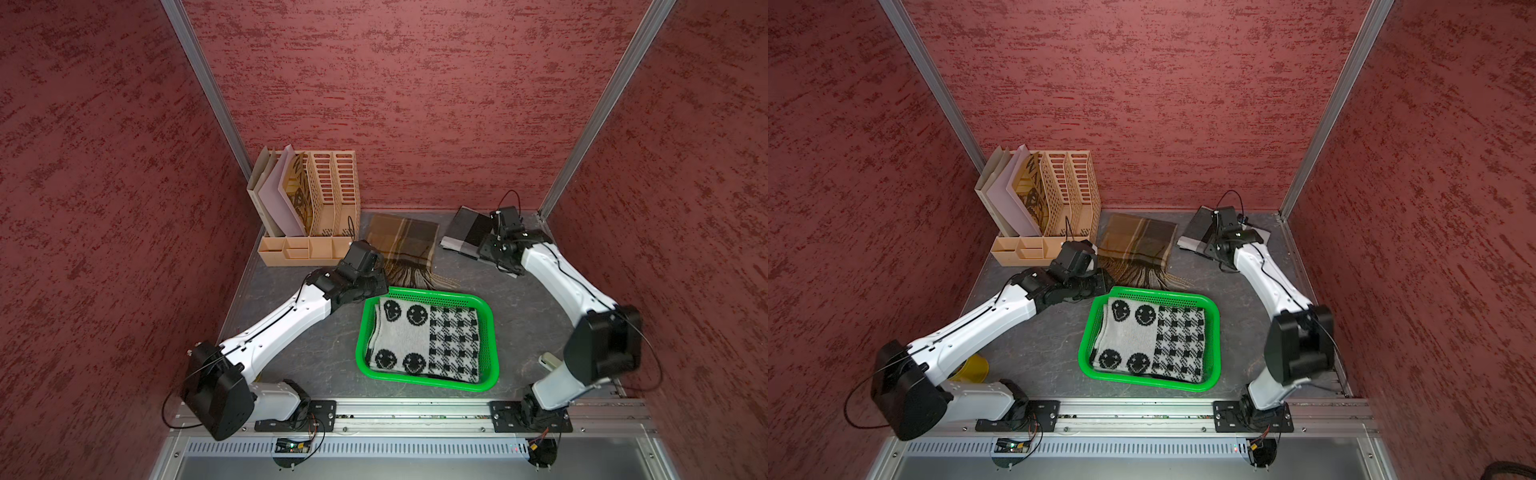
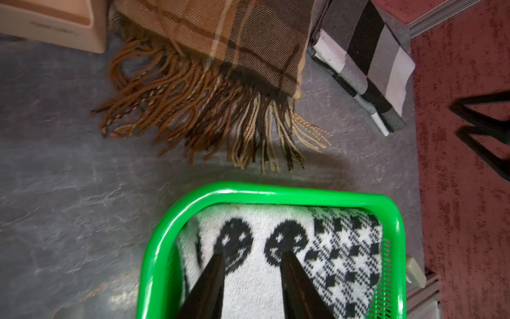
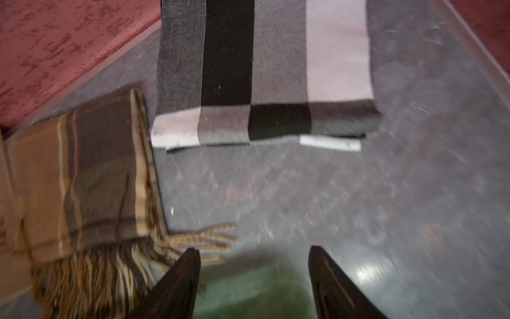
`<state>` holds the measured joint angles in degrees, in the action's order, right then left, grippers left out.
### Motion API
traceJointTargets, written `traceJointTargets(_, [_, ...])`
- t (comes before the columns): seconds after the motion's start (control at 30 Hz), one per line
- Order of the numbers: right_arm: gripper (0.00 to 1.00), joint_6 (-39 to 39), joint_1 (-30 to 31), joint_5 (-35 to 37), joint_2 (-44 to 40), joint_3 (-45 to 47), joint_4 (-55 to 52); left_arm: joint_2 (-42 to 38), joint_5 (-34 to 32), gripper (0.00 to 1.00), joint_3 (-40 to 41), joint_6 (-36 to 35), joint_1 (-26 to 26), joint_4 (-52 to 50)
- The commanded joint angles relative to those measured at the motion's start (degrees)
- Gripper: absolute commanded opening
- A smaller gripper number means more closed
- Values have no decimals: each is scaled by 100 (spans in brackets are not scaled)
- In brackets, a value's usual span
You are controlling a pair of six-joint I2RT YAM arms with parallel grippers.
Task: Put the folded scarf in the basket
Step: Pick up the scarf at the center of the board.
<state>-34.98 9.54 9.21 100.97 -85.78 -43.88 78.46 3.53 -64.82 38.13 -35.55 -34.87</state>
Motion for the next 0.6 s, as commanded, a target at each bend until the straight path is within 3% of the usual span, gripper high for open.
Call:
traceJointTargets(0.0, [67, 480, -232, -260, 1168, -1134, 161, 321, 588, 37, -329, 10, 69, 726])
traceJointTargets(0.17, [68, 672, -433, -240, 2602, -2447, -291, 788, 948, 37, -701, 7, 116, 1211])
traceJointTargets(0.33, [68, 1332, -433, -552, 3232, -2816, -780, 1209, 1314, 39, -986, -12, 153, 1625])
traceJointTargets(0.57, [68, 1872, -371, -328, 2249, -1011, -555, 2388, 1958, 42, -1667, -504, 22, 2458])
